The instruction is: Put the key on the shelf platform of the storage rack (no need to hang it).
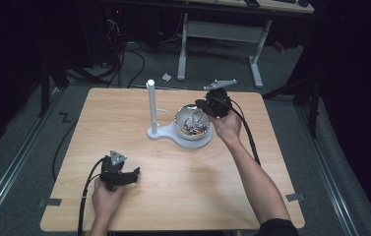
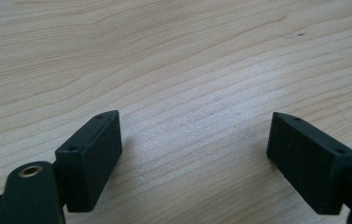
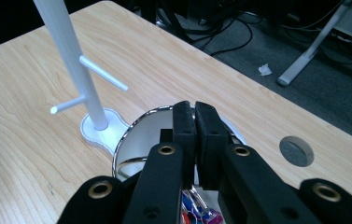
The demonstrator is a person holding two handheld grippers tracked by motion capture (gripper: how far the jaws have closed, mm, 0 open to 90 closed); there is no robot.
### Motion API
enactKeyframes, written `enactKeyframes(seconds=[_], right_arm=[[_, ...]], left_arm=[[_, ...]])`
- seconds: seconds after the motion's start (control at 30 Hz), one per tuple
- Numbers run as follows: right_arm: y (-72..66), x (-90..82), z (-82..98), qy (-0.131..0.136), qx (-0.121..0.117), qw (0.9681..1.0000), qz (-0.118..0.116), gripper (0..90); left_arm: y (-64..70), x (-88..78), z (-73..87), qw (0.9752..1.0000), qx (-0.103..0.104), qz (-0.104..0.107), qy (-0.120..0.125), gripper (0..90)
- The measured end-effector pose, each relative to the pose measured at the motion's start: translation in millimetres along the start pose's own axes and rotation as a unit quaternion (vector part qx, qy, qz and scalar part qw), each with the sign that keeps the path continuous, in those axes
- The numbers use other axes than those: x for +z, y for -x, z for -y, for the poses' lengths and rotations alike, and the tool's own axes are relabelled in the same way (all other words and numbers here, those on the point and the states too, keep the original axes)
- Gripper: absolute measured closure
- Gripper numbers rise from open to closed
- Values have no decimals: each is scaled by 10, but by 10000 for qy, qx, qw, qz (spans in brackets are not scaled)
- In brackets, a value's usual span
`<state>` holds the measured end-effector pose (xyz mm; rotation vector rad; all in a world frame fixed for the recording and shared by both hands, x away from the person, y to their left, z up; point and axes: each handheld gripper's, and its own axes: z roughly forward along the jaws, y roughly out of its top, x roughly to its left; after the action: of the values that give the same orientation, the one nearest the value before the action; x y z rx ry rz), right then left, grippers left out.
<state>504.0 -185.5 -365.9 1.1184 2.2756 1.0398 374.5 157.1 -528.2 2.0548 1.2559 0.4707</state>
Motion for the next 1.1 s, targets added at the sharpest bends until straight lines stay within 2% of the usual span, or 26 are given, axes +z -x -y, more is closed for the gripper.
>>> enactKeyframes(seconds=[0.23,0.43,0.73,0.93,1.1], right_arm=[[2,17,89,-51,15,10000,-4,900],[-4,60,150,-161,-76,9998,-15,900],[3,108,322,-206,109,9996,-161,900],[70,-34,431,3,357,9991,-234,900],[127,-228,502,158,382,9990,-161,892]], left_arm=[[0,0,0,10000,-2,3,2,184],[0,0,0,10000,-4,5,3,184],[0,0,0,10000,-2,9,0,185],[0,0,0,10000,-1,4,2,184],[0,0,0,10000,0,6,1,184]])
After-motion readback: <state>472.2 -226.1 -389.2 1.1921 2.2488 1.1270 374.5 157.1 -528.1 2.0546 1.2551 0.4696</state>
